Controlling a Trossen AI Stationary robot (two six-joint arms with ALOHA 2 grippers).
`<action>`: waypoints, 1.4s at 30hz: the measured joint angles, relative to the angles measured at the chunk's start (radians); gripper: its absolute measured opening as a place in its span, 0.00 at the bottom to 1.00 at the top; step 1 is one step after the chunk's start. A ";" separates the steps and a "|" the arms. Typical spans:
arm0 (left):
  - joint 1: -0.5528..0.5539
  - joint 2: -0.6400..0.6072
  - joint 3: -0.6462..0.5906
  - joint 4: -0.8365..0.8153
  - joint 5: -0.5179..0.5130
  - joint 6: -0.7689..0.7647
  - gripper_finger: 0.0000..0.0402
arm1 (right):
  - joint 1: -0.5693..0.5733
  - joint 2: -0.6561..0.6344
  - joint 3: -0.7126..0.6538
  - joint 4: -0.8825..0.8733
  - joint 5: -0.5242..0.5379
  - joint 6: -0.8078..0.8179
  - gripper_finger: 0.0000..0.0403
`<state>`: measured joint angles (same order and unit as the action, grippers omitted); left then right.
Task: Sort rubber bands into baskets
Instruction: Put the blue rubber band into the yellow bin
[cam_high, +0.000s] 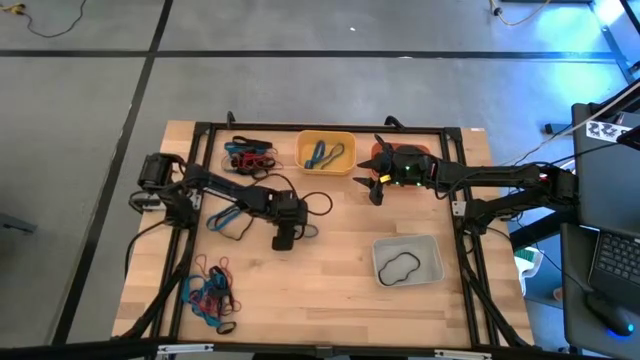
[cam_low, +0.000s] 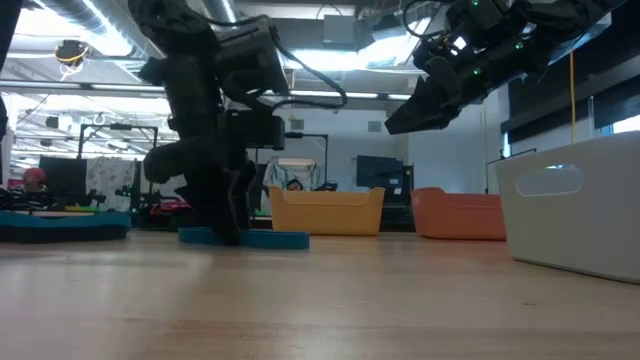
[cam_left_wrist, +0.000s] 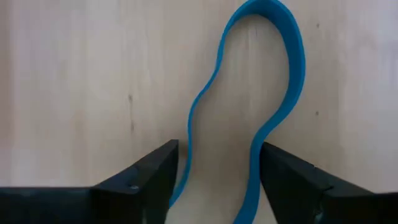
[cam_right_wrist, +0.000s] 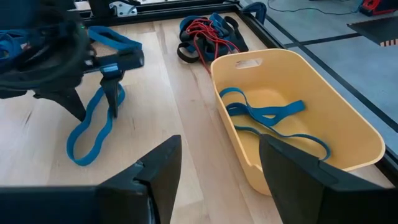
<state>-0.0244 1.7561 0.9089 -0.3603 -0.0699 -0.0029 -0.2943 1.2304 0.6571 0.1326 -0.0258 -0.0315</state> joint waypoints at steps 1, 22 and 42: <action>0.008 0.001 0.000 0.000 0.021 -0.001 0.48 | 0.000 0.000 0.000 0.000 0.000 0.000 0.53; 0.044 -0.100 0.013 0.090 -0.086 0.019 0.05 | 0.000 0.000 0.000 0.000 0.000 0.000 0.53; 0.300 -0.123 0.018 0.632 -0.193 0.251 0.07 | 0.000 0.000 0.000 0.004 0.000 0.000 0.53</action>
<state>0.2754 1.6331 0.9264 0.2719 -0.2630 0.2486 -0.2947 1.2304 0.6571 0.1368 -0.0259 -0.0315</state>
